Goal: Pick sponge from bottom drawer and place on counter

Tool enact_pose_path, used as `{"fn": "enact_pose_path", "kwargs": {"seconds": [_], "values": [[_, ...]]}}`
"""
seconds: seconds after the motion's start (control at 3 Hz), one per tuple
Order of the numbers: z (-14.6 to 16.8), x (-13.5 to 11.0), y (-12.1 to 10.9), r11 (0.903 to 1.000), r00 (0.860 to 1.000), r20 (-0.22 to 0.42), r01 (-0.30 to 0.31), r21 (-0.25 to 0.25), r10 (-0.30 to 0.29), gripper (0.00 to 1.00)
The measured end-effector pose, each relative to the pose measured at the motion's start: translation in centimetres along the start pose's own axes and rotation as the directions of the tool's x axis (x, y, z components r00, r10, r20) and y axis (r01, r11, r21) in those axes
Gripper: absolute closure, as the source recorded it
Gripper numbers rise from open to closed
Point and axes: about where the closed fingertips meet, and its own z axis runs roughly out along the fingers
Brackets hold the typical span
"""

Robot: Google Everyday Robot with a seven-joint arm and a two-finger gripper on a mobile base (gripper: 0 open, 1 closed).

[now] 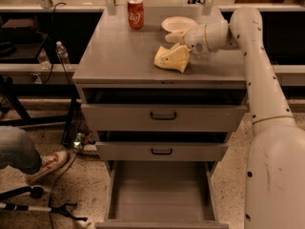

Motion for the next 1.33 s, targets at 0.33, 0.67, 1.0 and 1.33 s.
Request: {"fn": "enact_pose_path", "kwargs": {"seconds": [0.33, 0.67, 1.0, 1.33], "values": [[-0.2, -0.2, -0.3, 0.9998, 1.000, 0.001, 0.007, 0.018, -0.007, 0.00], [-1.6, -1.3, -1.0, 0.9985, 0.999, 0.035, 0.011, 0.054, -0.013, 0.00], [-2.9, -2.3, -1.6, 0.9959, 0.998, 0.064, 0.018, 0.089, -0.024, 0.00], [-5.2, -3.1, -2.5, 0.9892, 0.996, 0.081, 0.028, 0.144, -0.040, 0.00]]}}
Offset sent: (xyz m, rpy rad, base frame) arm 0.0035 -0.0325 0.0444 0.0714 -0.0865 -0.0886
